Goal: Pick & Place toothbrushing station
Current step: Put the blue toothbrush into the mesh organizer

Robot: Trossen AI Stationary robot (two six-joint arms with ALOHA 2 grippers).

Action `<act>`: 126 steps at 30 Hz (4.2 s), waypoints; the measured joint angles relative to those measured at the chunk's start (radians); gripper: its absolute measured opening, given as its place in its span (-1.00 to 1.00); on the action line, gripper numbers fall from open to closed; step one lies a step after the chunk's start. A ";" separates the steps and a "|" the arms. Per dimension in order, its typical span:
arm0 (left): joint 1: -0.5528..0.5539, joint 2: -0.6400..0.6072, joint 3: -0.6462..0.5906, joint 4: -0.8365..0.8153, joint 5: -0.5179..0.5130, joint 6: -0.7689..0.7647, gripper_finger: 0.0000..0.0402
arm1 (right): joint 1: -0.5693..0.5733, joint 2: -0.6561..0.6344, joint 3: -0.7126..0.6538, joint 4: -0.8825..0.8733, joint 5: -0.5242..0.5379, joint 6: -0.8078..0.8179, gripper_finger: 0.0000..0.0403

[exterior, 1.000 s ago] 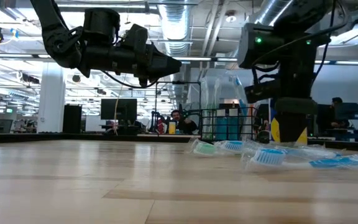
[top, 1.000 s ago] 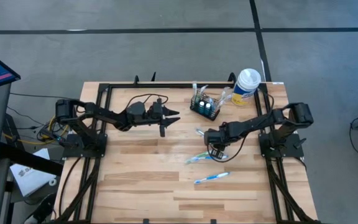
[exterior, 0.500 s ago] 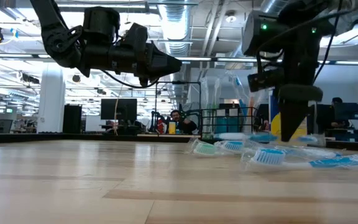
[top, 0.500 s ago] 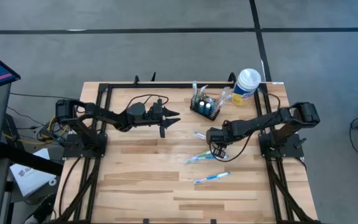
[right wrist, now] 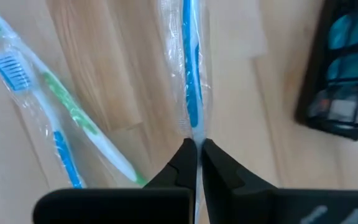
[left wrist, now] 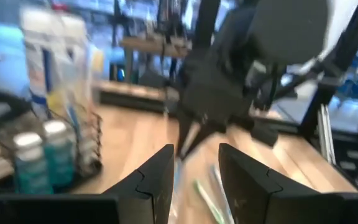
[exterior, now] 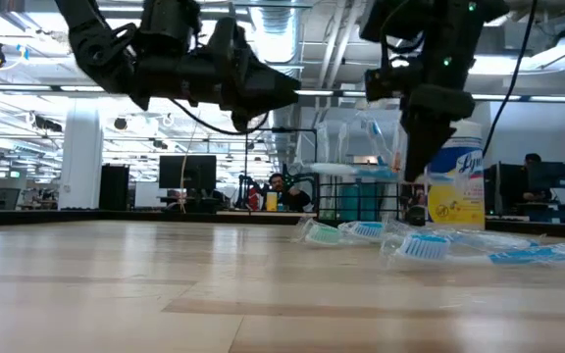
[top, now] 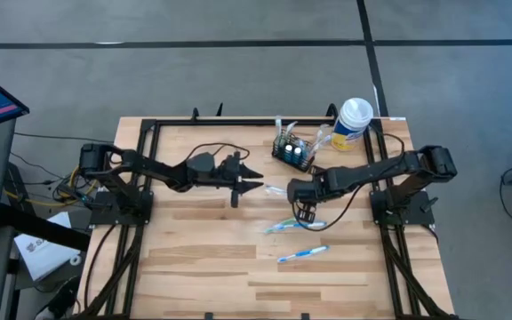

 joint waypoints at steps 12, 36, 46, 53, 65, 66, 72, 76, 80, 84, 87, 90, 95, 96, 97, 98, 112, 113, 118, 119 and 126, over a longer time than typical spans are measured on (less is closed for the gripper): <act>-0.005 0.000 0.176 -0.420 0.039 -0.137 -0.40 | 0.098 0.000 0.102 -0.073 0.135 -0.057 -1.00; 0.056 0.000 0.220 -0.581 0.373 -0.551 -0.40 | 0.223 0.046 0.122 -0.047 0.299 -0.140 -1.00; 0.052 0.000 0.221 -0.664 0.391 -0.542 -0.40 | 0.230 0.260 0.345 -0.196 0.322 -0.207 -1.00; 0.035 0.000 0.221 -0.704 0.393 -0.538 -0.40 | 0.236 0.290 0.442 -0.201 0.322 -0.282 -1.00; -0.017 0.000 0.221 -0.707 0.475 -0.549 -0.40 | 0.223 0.290 0.484 -0.201 0.332 -0.330 -1.00; -0.019 0.000 0.221 -0.707 0.484 -0.549 -0.40 | 0.224 0.290 0.484 -0.198 0.332 -0.330 -1.00; -0.023 0.000 0.220 -0.755 0.491 -0.549 -0.58 | 0.223 0.290 0.484 -0.196 0.332 -0.340 -1.00; -0.023 0.000 0.220 -0.799 0.475 -0.518 -0.89 | 0.223 0.290 0.484 -0.193 0.331 -0.340 -1.00; -0.023 0.000 0.220 -0.804 0.449 -0.502 -0.94 | 0.223 0.290 0.484 -0.196 0.320 -0.340 -0.97; -0.024 0.000 0.220 -0.805 0.404 -0.479 -0.96 | 0.223 0.288 0.484 -0.195 0.279 -0.339 -0.84; -0.023 0.000 0.220 -0.804 0.369 -0.461 -0.96 | 0.223 0.267 0.484 -0.189 0.250 -0.331 -0.69; -0.023 0.000 0.220 -0.804 0.322 -0.437 -0.96 | 0.222 0.229 0.484 -0.185 0.236 -0.308 -0.54; -0.021 -0.001 0.220 -0.786 0.247 -0.382 -0.96 | 0.222 0.129 0.456 -0.127 0.235 -0.239 -0.37; -0.021 -0.009 0.219 -0.783 0.234 -0.367 -0.96 | 0.222 0.106 0.440 -0.105 0.235 -0.229 -0.35; -0.022 -0.016 0.219 -0.772 0.218 -0.356 -0.96 | 0.222 0.081 0.417 -0.082 0.234 -0.223 -0.33; -0.024 -0.017 0.220 -0.742 0.200 -0.339 -0.96 | 0.224 0.055 0.389 -0.055 0.232 -0.214 -0.32; -0.104 -0.179 0.220 -0.581 -0.047 -0.157 -0.96 | 0.230 -0.333 -0.062 0.470 0.236 -0.123 -0.40; -0.112 -0.183 0.220 -0.571 -0.061 -0.146 -0.96 | 0.230 -0.357 -0.088 0.508 0.237 -0.126 -0.40; -0.150 -0.184 0.220 -0.495 -0.122 -0.077 -0.96 | 0.230 -0.453 -0.196 0.720 0.236 -0.183 -0.39; -0.157 -0.184 0.220 -0.483 -0.138 -0.063 -0.96 | 0.230 -0.468 -0.213 0.763 0.237 -0.201 -0.39; -0.189 -0.184 0.220 -0.380 -0.183 0.005 -0.96 | 0.217 -0.530 -0.293 0.987 0.211 -0.290 -0.38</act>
